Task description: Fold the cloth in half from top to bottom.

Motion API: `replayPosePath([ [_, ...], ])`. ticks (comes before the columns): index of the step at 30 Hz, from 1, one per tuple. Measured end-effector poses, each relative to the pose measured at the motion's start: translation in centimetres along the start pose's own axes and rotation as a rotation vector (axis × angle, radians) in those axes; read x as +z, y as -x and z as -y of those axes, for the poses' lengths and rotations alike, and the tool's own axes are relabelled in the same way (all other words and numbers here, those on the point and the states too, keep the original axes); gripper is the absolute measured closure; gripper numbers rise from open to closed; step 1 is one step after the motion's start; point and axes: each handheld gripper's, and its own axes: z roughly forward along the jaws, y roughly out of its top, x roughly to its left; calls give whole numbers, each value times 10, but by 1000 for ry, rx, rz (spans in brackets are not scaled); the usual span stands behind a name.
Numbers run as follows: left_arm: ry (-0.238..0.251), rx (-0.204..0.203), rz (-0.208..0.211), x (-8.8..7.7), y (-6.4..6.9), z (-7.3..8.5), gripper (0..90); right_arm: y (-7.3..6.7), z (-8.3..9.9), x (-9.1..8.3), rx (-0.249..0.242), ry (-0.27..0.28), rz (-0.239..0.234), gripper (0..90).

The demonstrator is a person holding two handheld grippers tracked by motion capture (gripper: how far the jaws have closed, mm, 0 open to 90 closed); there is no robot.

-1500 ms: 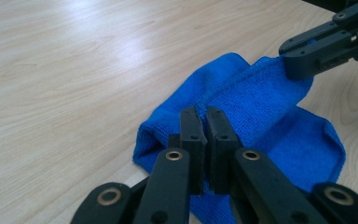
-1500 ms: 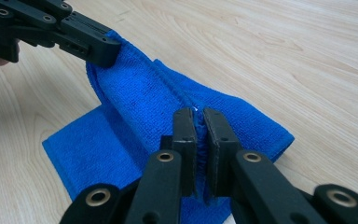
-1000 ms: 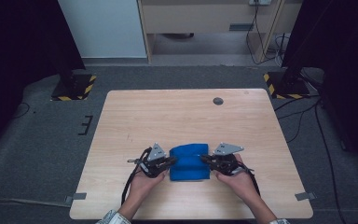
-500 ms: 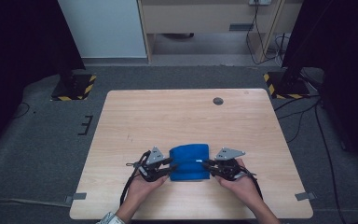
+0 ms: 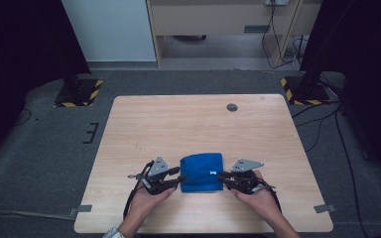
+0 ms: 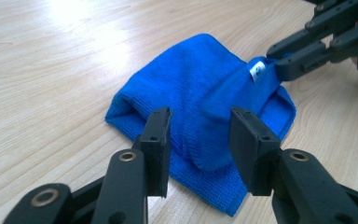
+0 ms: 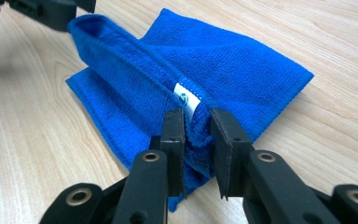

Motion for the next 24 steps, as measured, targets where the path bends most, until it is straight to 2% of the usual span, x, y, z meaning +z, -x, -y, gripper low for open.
replayPosePath([
  [8, 23, -21, -22, -3, -5, -2, 597, -6, -4, -8, 18, 7, -19, 639],
  [12, 35, -27, -49, -2, -12, -6, 606, -9, -12, -16, 18, 49, -31, 614],
  [14, 37, -34, -59, 0, -16, -9, 612, -8, -17, -17, 23, 65, -23, 616],
  [20, 33, -63, -88, 17, -33, -20, 614, 0, -20, -1, 47, 54, 1, 624],
  [22, 17, -85, -79, 25, -37, -22, 598, 0, -18, 6, 51, 38, 5, 621],
  [24, 7, -84, -80, 31, -38, -23, 583, -3, -15, 11, 45, 17, 2, 615],
])
